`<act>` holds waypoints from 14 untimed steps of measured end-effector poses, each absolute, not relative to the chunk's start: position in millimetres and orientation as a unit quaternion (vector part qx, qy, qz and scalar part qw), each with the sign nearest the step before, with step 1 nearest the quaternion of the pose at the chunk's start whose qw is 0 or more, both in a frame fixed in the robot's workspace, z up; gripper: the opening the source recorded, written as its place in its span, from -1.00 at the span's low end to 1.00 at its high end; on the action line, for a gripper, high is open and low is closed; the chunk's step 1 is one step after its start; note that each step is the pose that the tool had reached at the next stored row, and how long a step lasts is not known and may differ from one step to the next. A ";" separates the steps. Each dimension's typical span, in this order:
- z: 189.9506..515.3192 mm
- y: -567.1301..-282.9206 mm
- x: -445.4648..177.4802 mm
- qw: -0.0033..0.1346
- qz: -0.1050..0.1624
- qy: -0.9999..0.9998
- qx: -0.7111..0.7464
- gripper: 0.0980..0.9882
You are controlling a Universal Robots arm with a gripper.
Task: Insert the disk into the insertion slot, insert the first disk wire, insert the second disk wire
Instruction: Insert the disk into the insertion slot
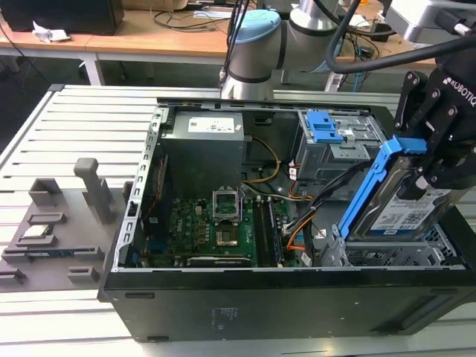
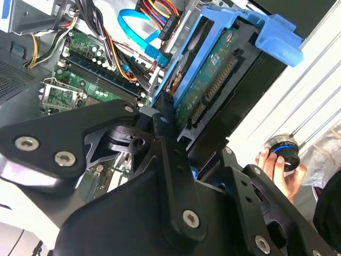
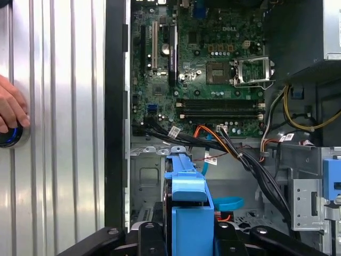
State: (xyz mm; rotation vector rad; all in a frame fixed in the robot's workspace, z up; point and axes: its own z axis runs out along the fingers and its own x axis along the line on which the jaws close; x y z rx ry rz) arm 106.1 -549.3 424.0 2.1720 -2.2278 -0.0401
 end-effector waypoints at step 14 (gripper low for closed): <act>403.4 -549.3 106.1 0.015 -0.013 -0.716 0.698 -0.41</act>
